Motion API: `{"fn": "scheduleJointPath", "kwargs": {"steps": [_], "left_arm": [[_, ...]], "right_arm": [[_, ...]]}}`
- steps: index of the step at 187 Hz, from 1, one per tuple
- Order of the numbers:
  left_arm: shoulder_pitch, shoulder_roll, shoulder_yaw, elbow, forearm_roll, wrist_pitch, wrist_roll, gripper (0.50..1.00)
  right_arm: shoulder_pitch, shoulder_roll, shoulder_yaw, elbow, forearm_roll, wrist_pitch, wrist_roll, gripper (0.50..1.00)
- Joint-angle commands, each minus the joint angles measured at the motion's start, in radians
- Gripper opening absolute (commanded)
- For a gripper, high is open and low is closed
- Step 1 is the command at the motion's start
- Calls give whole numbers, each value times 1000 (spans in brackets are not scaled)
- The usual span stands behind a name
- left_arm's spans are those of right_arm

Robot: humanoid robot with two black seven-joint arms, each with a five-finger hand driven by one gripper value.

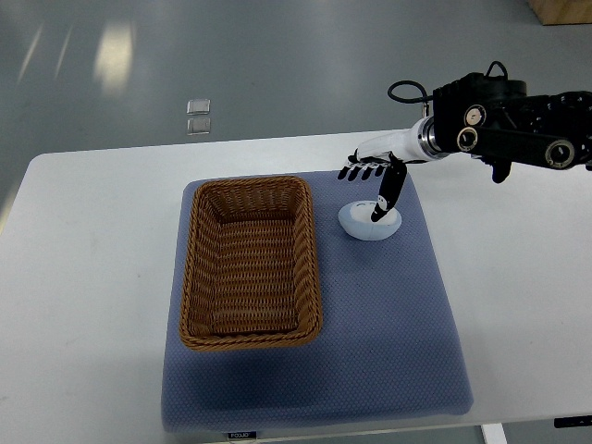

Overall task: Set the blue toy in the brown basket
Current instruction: 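Lower the right hand and close fingers around the blue plush toy, then lift the toy with the right hand and carry it over the basket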

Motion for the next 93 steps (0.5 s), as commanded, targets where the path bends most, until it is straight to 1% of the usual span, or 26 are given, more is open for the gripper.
{"fn": "scheduleJointPath", "kwargs": {"steps": [1,28,75,93], "left_arm": [[0,0,0,-3,2,0,0,1000],[0,0,0,-4,2,0,0,1000],[0,0,0,-4,0,1,0,1000],[0,0,0,-4,2,1,0,1000]], "right_arm": [[-31,22,-2,-34,-16,-32,-1,905],[-68,31,-5,-42,-59,-58,-1,903],[-110,31,-2,-51,-74,-60,1,903],[-119,37,-2,-51,-77,-75,1,901]]}}
